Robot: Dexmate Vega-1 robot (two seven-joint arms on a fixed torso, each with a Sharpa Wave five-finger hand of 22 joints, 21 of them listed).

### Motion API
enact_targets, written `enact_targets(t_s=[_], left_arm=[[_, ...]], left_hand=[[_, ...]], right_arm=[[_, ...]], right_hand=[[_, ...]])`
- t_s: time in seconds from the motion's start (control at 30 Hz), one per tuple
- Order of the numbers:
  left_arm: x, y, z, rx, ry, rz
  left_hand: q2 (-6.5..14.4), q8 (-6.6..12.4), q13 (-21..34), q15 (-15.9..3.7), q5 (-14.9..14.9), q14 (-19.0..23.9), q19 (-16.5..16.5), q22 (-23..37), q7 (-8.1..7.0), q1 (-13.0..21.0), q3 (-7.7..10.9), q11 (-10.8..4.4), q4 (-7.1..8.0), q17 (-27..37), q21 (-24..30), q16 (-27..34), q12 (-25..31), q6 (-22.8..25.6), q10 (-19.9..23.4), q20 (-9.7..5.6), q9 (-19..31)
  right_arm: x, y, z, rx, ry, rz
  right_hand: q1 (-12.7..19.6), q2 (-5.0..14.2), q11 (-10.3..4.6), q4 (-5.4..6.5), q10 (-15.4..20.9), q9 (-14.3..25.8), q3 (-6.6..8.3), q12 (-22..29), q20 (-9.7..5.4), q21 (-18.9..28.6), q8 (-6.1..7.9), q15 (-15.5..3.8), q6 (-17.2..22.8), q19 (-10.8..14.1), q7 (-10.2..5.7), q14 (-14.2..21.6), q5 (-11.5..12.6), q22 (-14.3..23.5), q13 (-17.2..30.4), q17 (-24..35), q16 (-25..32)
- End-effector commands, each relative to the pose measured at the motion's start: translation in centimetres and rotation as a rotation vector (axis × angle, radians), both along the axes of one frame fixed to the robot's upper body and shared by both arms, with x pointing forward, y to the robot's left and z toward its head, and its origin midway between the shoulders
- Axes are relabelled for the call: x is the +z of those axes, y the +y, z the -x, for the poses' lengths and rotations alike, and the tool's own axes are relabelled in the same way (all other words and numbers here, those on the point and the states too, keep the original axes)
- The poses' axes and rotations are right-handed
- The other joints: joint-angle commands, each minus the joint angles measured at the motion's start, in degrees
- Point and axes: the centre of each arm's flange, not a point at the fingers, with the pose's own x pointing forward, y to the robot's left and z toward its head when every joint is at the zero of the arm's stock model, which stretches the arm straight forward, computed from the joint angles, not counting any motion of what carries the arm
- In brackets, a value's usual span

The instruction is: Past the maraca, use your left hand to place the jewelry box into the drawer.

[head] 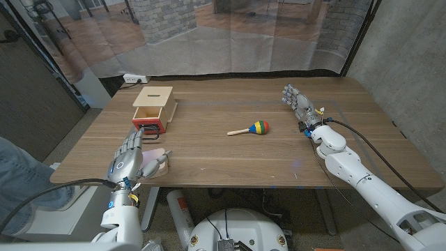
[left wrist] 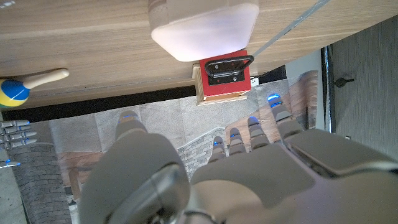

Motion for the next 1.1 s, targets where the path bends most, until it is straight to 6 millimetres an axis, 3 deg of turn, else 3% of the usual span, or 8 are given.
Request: enact_targets(t_s=[0.03, 1.1], left_arm=[[-0.9, -0.7, -1.0, 0.046, 0.032, -0.034], [-3.3, -1.3, -2.8, 0.059, 0.121, -0.012]], left_hand=[[-0.47, 0.02, 0.18, 0.11, 0.49, -0.78, 0.61, 0.07, -0.14, 0.14, -0.43, -0.60, -0.16, 0.21, -0.03, -0.27, -0.09, -0.35, -0.48, 0.24, 0.33], [-0.54, 0.67, 0.23, 0.03, 1.00, -1.45, 0.81, -0.03, -0.16, 0.47, -0.96, -1.31, -0.27, 0.26, -0.63, -0.20, 0.12, 0.02, -1.16, 0.25, 0.35]], right_arm=[[0.0, -0.1, 0.0, -0.006, 0.002, 0.001], [-0.8, 0.1, -0.6, -0.014, 0.031, -0.006]], right_hand=[[0.03, 0.55, -0.40, -0.34, 0.17, 0.18, 0.07, -0.24, 0.12, -0.16, 0.31, -0.08, 0.34, 0.39, -0.21, 0.45, 0.31, 0.32, 0.12, 0.20, -0.16], [-0.03, 0.58, -0.45, -0.39, 0.11, 0.21, 0.06, -0.29, 0.33, -0.84, 0.31, 0.06, 0.43, 0.63, -0.34, 0.56, 0.31, 0.35, 0.13, 0.21, -0.16]])
